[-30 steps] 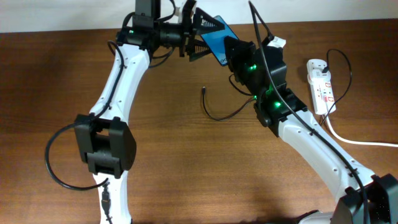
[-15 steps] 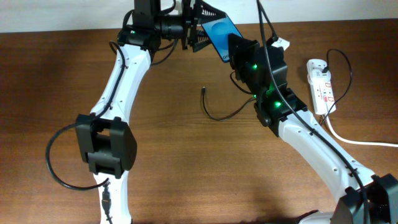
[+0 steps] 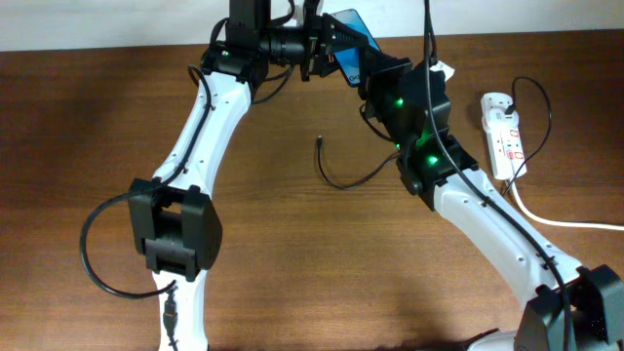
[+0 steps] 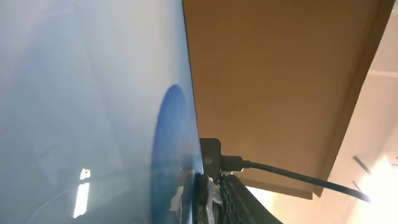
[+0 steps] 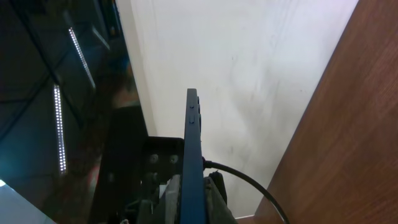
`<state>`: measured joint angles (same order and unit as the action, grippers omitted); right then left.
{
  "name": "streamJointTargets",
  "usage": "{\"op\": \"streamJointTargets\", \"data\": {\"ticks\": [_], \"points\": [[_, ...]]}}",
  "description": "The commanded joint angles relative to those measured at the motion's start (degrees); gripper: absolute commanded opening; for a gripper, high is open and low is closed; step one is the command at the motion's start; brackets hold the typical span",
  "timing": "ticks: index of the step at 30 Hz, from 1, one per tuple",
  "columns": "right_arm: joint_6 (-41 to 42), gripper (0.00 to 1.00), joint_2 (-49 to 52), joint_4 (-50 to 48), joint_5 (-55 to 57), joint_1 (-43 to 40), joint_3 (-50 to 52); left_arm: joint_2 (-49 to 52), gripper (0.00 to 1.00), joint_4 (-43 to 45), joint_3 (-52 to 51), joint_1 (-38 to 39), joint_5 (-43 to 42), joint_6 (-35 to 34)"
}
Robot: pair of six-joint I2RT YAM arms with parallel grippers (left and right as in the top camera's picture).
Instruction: Plug charger to phone and switch on socket
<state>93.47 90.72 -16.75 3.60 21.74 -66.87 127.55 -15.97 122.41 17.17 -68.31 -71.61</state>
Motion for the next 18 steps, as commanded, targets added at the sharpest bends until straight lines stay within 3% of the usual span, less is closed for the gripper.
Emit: {"op": "streamJointTargets", "data": {"ticks": [1,9,18], "points": [[0.5,0.04,0.7,0.0,-1.8,0.4,-1.3,0.0,0.32,0.7,0.3,0.1,0.2,0.4],[0.5,0.04,0.7,0.5,-3.2,0.4,-1.3,0.0,0.31,0.7,0.3,-0.5,4.8,-0.9],[0.5,0.04,0.7,0.5,-4.5,0.4,-1.3,0.0,0.18,1.0,0.3,-0.5,7.3,-1.0]]}}
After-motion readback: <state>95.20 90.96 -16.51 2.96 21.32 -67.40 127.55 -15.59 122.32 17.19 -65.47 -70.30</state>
